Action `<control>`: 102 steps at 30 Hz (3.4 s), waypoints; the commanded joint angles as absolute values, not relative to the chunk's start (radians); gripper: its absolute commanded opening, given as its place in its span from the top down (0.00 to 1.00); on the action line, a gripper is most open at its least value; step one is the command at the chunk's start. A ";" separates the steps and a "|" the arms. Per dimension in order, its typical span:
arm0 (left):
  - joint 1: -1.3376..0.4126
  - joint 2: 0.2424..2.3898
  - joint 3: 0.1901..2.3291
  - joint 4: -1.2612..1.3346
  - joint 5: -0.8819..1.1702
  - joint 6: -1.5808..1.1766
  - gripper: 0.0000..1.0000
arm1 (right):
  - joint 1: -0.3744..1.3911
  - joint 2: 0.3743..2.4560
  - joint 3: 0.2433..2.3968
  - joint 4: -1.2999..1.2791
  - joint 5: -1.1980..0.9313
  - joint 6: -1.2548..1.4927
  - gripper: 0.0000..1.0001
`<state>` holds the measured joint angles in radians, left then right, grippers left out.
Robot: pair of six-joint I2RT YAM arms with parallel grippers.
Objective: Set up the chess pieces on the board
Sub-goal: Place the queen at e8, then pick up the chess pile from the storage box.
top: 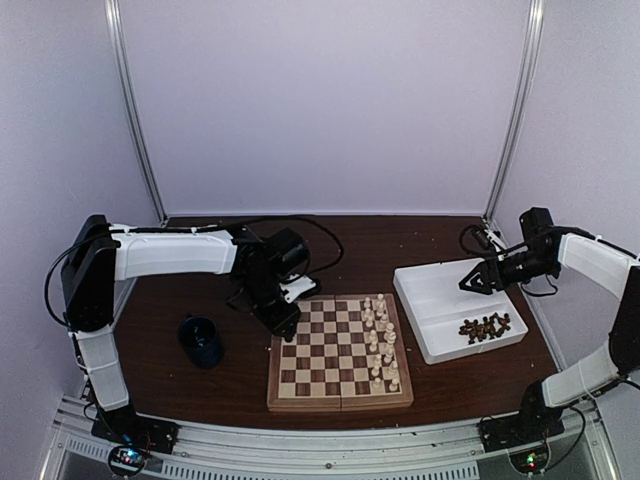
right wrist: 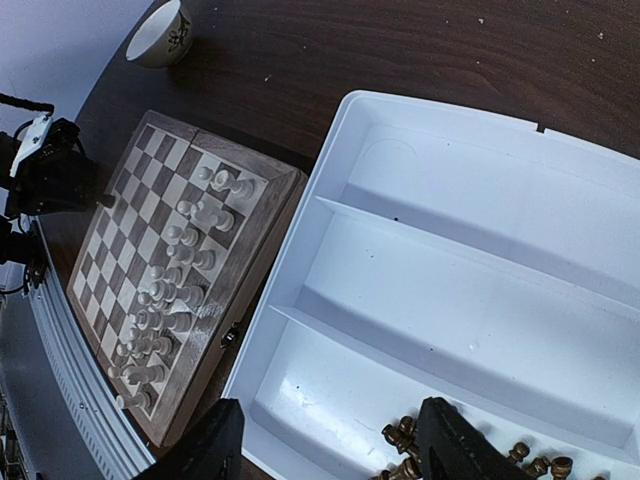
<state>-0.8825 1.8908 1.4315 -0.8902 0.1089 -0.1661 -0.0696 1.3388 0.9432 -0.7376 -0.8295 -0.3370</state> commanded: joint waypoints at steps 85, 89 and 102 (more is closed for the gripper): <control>-0.768 1.812 1.569 -0.934 0.191 -0.040 0.40 | -0.060 1.390 0.915 -0.918 -0.271 -0.527 0.41; -0.790 1.842 1.576 -0.996 0.174 0.019 0.40 | -0.059 1.392 0.910 -0.911 -0.277 -0.519 0.41; -0.850 1.903 1.578 -1.010 0.123 0.035 0.43 | -0.054 1.431 0.908 -0.881 -0.280 -0.503 0.42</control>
